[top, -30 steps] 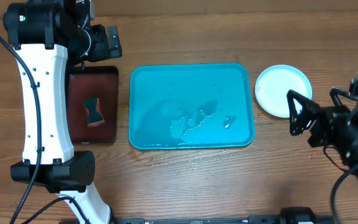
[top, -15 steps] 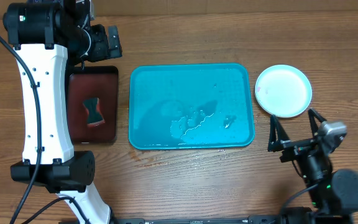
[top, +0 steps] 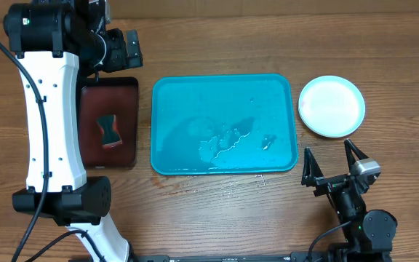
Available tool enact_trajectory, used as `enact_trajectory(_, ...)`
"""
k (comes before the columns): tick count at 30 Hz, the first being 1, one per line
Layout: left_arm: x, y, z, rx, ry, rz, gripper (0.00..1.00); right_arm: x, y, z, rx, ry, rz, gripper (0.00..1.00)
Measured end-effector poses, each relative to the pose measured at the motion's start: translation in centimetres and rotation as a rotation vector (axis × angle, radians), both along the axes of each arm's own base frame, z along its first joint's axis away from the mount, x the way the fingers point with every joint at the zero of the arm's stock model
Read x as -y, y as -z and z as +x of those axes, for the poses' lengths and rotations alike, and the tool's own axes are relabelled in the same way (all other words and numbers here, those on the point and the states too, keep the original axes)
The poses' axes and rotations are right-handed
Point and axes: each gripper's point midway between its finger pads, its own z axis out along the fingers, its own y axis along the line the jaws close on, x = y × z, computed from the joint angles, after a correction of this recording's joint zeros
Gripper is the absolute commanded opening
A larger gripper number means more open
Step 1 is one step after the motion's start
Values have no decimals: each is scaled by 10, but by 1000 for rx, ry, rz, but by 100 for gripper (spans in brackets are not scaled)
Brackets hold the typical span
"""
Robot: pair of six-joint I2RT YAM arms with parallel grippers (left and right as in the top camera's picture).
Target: Clean dirty plates on tray and stack at the side
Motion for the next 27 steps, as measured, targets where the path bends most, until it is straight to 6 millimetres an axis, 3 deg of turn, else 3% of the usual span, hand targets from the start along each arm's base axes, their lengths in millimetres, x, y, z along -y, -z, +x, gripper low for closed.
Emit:
enact_trajectory(4, 0, 0, 0, 0, 0, 0, 100, -3, 23, 1, -71, -15, 4, 100)
enact_trajectory(27, 0, 0, 0, 0, 0, 0, 100, -11, 21, -1, -64, -62, 12, 100)
